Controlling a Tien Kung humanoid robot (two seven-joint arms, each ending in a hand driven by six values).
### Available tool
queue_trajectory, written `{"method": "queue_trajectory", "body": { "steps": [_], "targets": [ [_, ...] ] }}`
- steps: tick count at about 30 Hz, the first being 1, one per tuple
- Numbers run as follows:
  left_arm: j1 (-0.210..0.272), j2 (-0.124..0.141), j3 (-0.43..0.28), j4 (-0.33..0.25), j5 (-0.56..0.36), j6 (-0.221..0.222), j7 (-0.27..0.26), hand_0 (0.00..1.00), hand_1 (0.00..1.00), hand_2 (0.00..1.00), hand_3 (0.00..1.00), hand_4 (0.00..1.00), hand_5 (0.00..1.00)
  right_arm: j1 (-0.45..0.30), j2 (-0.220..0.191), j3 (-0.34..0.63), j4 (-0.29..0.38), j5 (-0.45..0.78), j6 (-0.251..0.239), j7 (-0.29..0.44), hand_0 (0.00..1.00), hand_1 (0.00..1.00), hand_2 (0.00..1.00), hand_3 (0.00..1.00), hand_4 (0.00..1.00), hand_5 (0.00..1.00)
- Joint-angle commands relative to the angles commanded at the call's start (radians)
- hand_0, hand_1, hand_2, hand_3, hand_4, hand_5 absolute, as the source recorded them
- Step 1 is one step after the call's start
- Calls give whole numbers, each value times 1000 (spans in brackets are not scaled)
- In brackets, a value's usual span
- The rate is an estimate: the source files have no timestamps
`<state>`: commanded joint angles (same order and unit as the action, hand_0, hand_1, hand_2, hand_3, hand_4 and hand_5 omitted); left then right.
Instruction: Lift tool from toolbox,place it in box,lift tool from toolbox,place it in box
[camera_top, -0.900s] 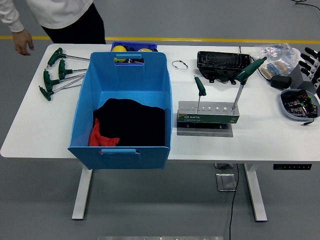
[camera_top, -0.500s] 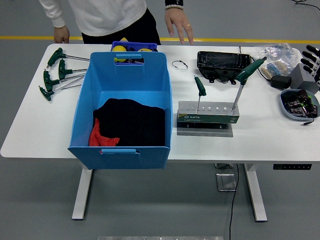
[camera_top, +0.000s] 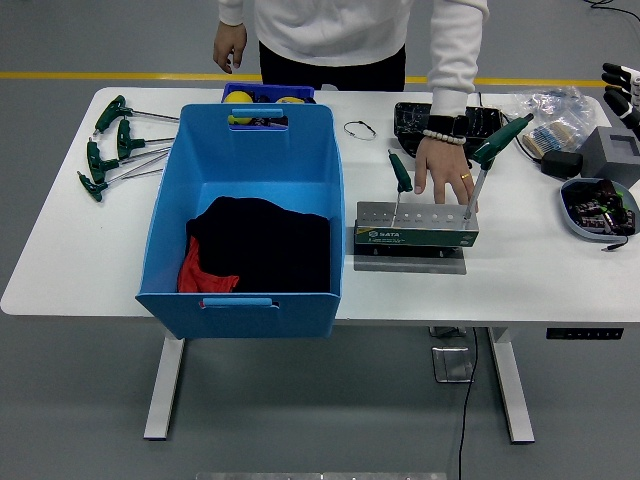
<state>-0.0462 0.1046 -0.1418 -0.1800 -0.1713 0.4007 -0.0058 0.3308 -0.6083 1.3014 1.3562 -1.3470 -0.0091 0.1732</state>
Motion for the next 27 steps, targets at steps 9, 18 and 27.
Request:
{"method": "queue_trajectory", "body": {
  "steps": [9,18,27],
  "targets": [
    [-1,1,21,0,-21,-2,-3,549,540,564,698,717,685,131,-95,-164,-17,-350,-48,88,998,947,946,969,998,775],
    [-3,3,-19,0,21,2,5,547,539,562,698,718,686,277,-107,-346,-58,-521,-39,121,998,970,968,995,998,724],
    [-8,2,22,0,-22,0,1,547,537,559,698,718,686,428,-63,-529,-150,-585,-70,203,998,980,976,998,998,548]
  ]
}}
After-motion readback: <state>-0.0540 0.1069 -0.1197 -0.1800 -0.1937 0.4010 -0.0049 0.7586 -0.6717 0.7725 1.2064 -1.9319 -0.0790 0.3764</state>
